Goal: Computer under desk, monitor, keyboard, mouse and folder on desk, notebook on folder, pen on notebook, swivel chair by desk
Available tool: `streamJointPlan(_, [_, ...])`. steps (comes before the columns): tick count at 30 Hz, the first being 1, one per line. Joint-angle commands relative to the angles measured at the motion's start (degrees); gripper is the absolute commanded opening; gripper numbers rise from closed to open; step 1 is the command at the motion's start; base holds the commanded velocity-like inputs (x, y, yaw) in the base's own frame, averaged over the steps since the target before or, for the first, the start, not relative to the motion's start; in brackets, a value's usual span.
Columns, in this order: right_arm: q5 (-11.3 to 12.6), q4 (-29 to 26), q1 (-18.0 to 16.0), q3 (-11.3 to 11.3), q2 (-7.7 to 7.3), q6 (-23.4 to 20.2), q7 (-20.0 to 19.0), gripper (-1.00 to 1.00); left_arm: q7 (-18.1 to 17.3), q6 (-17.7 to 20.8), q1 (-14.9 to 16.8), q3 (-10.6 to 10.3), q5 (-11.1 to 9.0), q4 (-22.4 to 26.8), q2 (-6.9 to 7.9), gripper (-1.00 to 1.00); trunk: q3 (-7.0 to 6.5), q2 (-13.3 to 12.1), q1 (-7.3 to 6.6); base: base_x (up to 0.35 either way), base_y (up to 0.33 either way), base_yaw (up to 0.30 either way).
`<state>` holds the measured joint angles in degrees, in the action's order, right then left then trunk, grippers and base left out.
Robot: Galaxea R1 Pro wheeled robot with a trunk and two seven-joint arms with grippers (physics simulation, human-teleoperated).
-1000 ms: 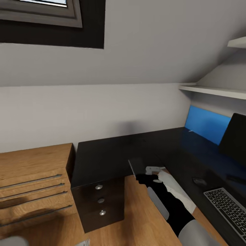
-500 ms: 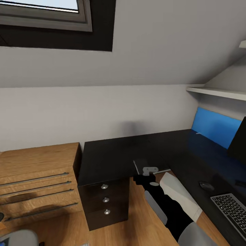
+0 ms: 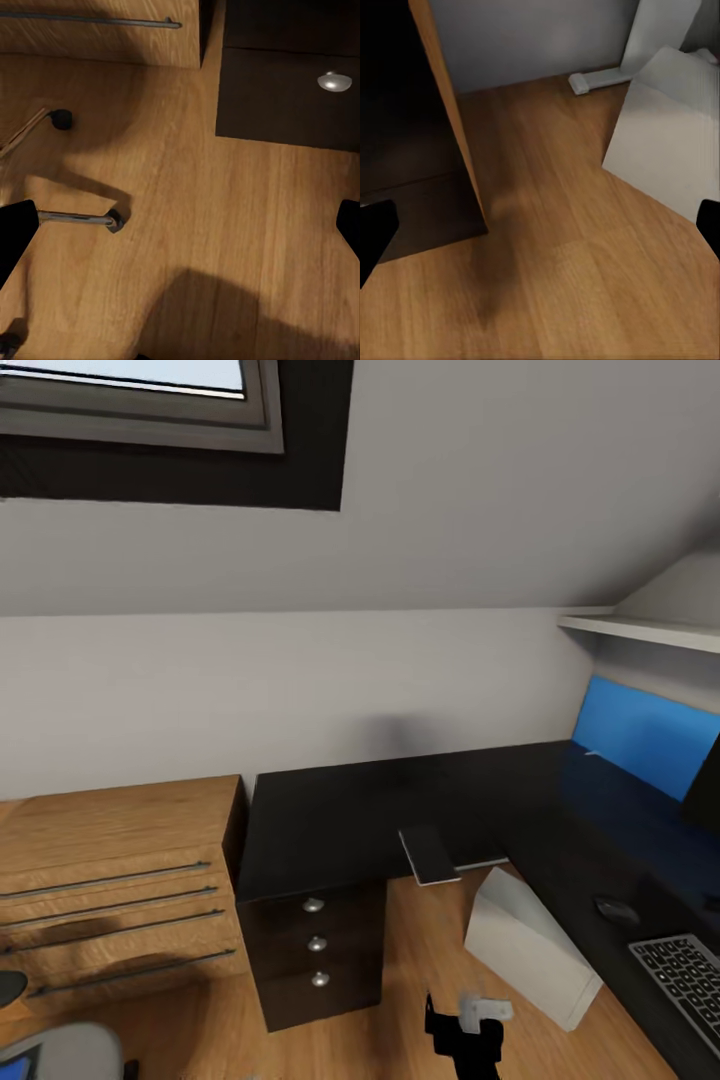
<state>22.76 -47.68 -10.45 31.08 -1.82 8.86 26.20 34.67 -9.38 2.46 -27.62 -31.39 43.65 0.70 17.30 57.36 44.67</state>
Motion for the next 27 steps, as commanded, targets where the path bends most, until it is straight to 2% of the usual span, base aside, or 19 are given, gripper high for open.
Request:
streamJointPlan(1, [0.6,1.0,-0.1,0.4,-0.04,1.6,0.4,1.0,0.4,-0.4,0.1,-0.4,-0.6,0.0,0.08,1.0,0.07,0.0,0.0,0.0,0.0,0.238])
streamJointPlan(3, [0.7,6.1,0.0,0.3,0.5,6.8,0.3,1.0,0.3,-0.4,0.1,-0.4,-0.6,0.0,0.05,1.0,0.09,0.0,0.0,0.0,0.0,0.255])
streamJointPlan(6, [0.9,12.5,0.0,0.1,2.85,11.7,0.2,1.0,0.2,-0.5,0.1,-0.5,-0.6,-0.6,-0.04,1.0,0.18,0.0,0.0,0.0,0.0,0.258])
streamJointPlan(8, [0.8,14.2,0.0,0.0,3.72,13.3,0.2,1.0,0.2,-0.5,0.1,-0.6,-0.6,-0.9,-0.05,1.0,0.26,0.0,0.0,0.0,0.0,0.258])
streamJointPlan(11, [1.0,17.3,0.0,0.0,5.39,18.3,0.2,1.0,0.2,-0.5,0.1,-0.6,-0.5,-1.8,-0.08,1.0,0.37,0.0,0.0,0.0,0.0,0.258])
streamJointPlan(16, [1.1,19.1,0.0,-0.2,5.75,20.8,0.3,1.0,0.1,-0.5,0.1,-0.7,-0.5,-2.2,-0.14,1.0,0.57,0.0,0.0,-0.059,-0.09,0.24])
streamJointPlan(21, [0.7,19.9,0.0,-0.2,5.75,22.4,0.0,1.0,0.1,-0.5,0.1,-0.7,-0.4,-3.1,-0.18,1.0,0.64,0.0,0.0,-0.152,-0.255,0.074])
streamJointPlan(23, [0.5,20.9,0.0,-0.1,5.76,22.7,-1.5,1.0,0.1,-0.5,0.1,-0.7,-0.4,-3.2,-0.17,1.0,0.65,0.0,0.0,-0.17,-0.291,0.012])
streamJointPlan(24, [0.5,22.0,-0.1,-0.1,5.77,22.9,-5.7,1.0,0.1,-0.5,0.1,-0.7,-0.3,-3.3,-0.17,1.0,0.65,0.0,0.0,-0.072,-0.102,0.002])
streamJointPlan(27, [0.6,22.2,-0.1,-0.1,5.96,22.9,-7.0,1.0,0.1,-0.5,0.1,-0.7,-0.3,-3.3,-0.17,1.0,0.65,0.0,0.0,-0.038,-0.054,0.001])
